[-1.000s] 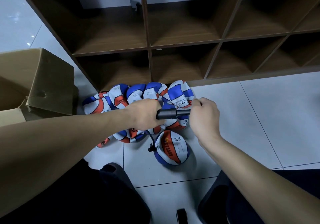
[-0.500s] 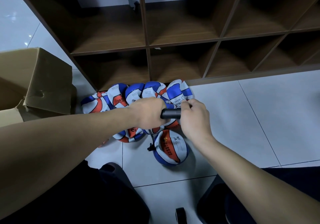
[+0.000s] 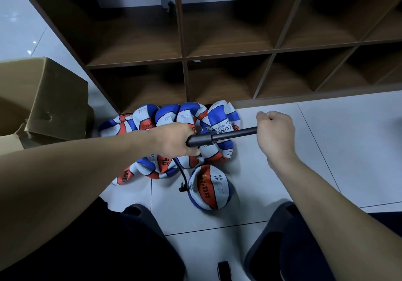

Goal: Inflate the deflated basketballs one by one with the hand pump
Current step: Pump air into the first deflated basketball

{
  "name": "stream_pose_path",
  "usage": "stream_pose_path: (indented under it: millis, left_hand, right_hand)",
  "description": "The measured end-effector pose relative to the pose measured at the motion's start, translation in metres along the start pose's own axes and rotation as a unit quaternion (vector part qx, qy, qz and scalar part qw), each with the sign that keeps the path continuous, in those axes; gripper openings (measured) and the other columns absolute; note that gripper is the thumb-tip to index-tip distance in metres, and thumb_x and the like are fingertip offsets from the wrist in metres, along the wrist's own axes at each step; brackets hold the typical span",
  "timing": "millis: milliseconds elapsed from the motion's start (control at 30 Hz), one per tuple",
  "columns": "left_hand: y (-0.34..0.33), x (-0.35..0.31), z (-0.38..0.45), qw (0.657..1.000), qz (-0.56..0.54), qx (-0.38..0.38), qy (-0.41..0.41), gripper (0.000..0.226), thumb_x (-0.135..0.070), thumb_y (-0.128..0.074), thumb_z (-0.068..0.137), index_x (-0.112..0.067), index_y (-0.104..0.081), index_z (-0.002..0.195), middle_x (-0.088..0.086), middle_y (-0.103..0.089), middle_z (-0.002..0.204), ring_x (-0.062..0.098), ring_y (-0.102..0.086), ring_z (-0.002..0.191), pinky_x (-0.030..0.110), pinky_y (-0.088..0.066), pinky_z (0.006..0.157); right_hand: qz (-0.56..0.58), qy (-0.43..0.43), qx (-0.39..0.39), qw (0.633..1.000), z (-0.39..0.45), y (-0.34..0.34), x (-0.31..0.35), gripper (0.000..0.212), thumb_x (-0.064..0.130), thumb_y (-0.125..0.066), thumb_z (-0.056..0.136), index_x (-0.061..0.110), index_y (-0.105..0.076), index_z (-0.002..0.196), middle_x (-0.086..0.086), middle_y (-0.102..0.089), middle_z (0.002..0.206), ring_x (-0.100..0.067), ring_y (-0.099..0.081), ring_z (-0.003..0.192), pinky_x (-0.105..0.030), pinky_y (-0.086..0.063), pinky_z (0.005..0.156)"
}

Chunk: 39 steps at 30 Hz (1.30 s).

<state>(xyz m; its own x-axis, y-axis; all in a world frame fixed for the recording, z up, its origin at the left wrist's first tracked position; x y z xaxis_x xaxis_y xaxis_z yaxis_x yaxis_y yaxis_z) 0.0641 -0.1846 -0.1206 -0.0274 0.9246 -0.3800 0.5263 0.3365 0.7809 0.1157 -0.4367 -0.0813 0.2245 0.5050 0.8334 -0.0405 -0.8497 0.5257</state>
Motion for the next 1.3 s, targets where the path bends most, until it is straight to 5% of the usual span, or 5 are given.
stream_pose_path:
  millis: [533, 733, 867, 967, 1300]
  left_hand:
    - [0.007, -0.024, -0.009, 0.994, 0.097, -0.058, -0.007, 0.035, -0.05, -0.066, 0.098, -0.024, -0.062, 0.074, -0.004, -0.059, 0.063, 0.018, -0.059, 0.056, 0.031, -0.046, 0.051]
    - [0.002, -0.03, -0.006, 0.994, 0.097, -0.057, -0.017, 0.036, -0.053, -0.066, 0.094, -0.023, -0.063, 0.074, -0.001, -0.062, 0.065, 0.021, -0.062, 0.06, 0.034, -0.052, 0.054]
    - [0.001, -0.025, 0.001, 0.995, 0.084, -0.047, -0.032, 0.04, -0.057, -0.065, 0.093, -0.022, -0.065, 0.074, -0.001, -0.062, 0.061, 0.022, -0.063, 0.057, 0.042, -0.058, 0.057]
    - [0.0, -0.023, 0.003, 0.997, 0.053, -0.031, -0.04, 0.042, -0.057, -0.068, 0.094, -0.019, -0.065, 0.075, -0.001, -0.061, 0.062, 0.022, -0.062, 0.058, 0.043, -0.057, 0.059]
    - [-0.005, 0.022, -0.004, 0.999, 0.044, -0.006, 0.019, 0.034, -0.049, -0.068, 0.096, -0.023, -0.063, 0.076, -0.005, -0.057, 0.06, 0.016, -0.052, 0.053, 0.039, -0.05, 0.057]
  right_hand:
    - [0.027, -0.008, 0.083, 0.996, -0.058, -0.047, 0.002, 0.039, 0.033, -0.046, 0.11, 0.012, -0.057, 0.079, -0.005, -0.062, 0.081, -0.023, -0.056, 0.073, -0.037, -0.043, 0.064]
    - [0.031, -0.008, 0.116, 0.993, -0.058, -0.054, -0.002, 0.036, 0.037, -0.05, 0.111, 0.013, -0.062, 0.086, -0.002, -0.064, 0.084, -0.013, -0.057, 0.069, -0.01, -0.038, 0.047]
    - [0.06, -0.064, 0.171, 0.981, -0.047, -0.057, -0.006, 0.034, 0.046, -0.059, 0.104, 0.017, -0.067, 0.088, -0.001, -0.063, 0.076, -0.02, -0.057, 0.066, -0.03, -0.042, 0.057]
    - [0.048, -0.063, 0.152, 0.985, -0.037, -0.049, -0.009, 0.032, 0.041, -0.064, 0.101, 0.014, -0.07, 0.086, 0.0, -0.062, 0.069, -0.02, -0.055, 0.063, -0.032, -0.042, 0.059]
    - [0.02, -0.108, 0.156, 0.982, -0.001, -0.013, -0.021, 0.035, 0.029, -0.064, 0.095, 0.021, -0.037, 0.074, -0.003, -0.032, 0.063, -0.023, -0.023, 0.053, -0.029, -0.017, 0.048]
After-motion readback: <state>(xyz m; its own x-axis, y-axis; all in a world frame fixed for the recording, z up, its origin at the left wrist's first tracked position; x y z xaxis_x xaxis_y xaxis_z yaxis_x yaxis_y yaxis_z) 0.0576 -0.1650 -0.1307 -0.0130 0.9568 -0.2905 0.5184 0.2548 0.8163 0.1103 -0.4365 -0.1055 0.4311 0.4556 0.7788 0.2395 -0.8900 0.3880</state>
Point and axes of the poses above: each hand's wrist, its own z-axis towards the middle knuckle, its own y-axis out of the back of the hand, x = y × z, the point moved 4 cm from there along z, towards the middle knuckle
